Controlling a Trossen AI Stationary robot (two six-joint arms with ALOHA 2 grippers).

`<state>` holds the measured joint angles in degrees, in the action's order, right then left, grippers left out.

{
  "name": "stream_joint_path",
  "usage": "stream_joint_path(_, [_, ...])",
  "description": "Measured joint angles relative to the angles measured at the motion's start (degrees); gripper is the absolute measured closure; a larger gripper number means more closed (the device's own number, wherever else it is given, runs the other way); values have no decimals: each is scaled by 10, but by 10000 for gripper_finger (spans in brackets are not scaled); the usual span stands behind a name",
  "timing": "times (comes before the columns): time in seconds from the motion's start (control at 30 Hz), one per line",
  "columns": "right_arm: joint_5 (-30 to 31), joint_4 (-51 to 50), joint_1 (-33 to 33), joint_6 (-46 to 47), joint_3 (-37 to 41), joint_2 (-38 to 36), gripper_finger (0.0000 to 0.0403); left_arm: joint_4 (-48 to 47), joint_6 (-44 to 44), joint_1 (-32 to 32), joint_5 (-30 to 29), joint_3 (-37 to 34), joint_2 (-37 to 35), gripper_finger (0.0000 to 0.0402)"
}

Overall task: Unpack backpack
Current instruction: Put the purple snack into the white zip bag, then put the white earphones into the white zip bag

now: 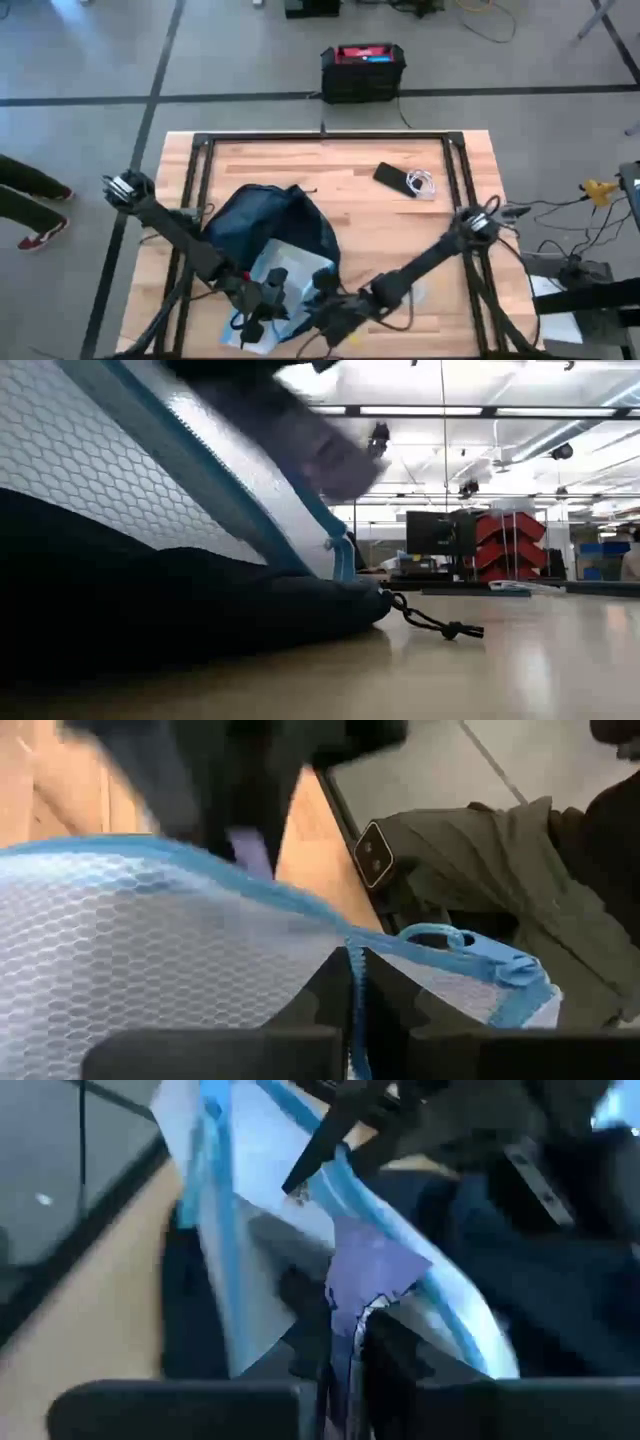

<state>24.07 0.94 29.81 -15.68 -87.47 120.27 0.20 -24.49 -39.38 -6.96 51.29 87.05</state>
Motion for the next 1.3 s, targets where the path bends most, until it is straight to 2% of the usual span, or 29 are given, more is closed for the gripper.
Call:
stream_joint_path(0.17, [-45,8,-27,-42,-1,30,321,0,0,-2,0,0,0,402])
stream_joint_path(0.47, [-46,-12,-32,86,-1,8,241,-3,15,-2,-1,0,0,402])
stream_joint_path(0.6, [-47,-51,-23,91,-2,-27,220,-2,15,-2,-1,0,0,402])
stream_joint_path(0.73, [-49,-140,-16,126,-2,-54,208,-2,15,-2,-1,0,0,402])
stream_joint_path(0.9, [-48,-266,-16,199,-2,-72,219,3,15,-2,-1,0,0,402])
stream_joint_path(1.1, [-49,-535,4,354,-2,-77,281,3,-2,-2,-2,0,0,402])
stream_joint_path(1.2, [-69,-670,25,447,4,-77,307,3,-3,-2,-5,0,0,402])
stream_joint_path(1.3, [-112,-754,52,519,24,-77,310,3,-3,-2,-27,0,0,402])
